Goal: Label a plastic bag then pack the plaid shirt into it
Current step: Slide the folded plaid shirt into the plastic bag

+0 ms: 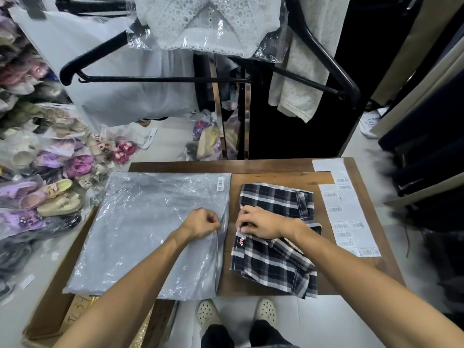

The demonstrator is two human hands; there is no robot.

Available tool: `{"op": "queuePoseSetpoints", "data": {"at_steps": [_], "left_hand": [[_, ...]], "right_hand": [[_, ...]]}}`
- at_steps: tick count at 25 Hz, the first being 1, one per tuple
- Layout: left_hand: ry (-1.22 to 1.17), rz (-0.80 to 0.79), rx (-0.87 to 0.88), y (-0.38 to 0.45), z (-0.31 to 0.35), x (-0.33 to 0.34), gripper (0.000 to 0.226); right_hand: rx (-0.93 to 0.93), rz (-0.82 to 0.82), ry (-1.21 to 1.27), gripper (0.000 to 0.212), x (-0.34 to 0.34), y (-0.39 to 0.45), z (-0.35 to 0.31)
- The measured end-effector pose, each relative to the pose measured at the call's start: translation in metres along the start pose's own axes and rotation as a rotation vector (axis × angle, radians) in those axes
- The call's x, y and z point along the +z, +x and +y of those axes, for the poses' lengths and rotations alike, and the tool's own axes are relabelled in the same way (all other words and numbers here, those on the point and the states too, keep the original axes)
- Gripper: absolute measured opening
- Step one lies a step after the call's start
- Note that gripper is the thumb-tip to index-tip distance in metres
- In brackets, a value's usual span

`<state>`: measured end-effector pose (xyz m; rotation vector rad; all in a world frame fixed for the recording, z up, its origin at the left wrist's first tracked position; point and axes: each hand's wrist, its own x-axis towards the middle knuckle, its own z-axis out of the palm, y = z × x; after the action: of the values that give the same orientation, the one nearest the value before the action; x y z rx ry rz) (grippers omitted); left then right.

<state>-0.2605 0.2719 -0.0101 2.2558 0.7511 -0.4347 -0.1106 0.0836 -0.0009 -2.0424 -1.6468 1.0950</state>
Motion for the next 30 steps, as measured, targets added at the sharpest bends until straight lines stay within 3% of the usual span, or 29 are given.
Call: {"op": "queuePoseSetpoints", "data": {"at_steps": [8, 12, 17, 24, 30], "left_hand": [[0.045, -0.027, 0.041, -0.005, 0.006, -0.003, 0.013], [0.013, 0.013, 0.035, -0.011, 0.006, -0.002, 0.018], [-0.165, 0.001, 0.054, -0.024, -0.003, -0.012, 0.019], [-0.184, 0.023, 0.103, -0.027, -0.011, -0.023, 0.023], [-0.156, -0.017, 0.134, -0.029, -0.011, -0.027, 0.025]], "right_hand": [[0.142, 0.168, 0.461, 0.010, 0.005, 0.010, -0.003], [0.224, 0.159, 0.262, 0.012, 0.014, 0.026, -0.010], [0.291, 0.236, 0.214, 0.044, 0.014, 0.037, -0.024], [0.506, 0.546, -0.037, 0.051, 0.029, 0.041, -0.006], [0.622, 0.636, -0.098, 0.047, 0.047, 0.054, -0.010]]}}
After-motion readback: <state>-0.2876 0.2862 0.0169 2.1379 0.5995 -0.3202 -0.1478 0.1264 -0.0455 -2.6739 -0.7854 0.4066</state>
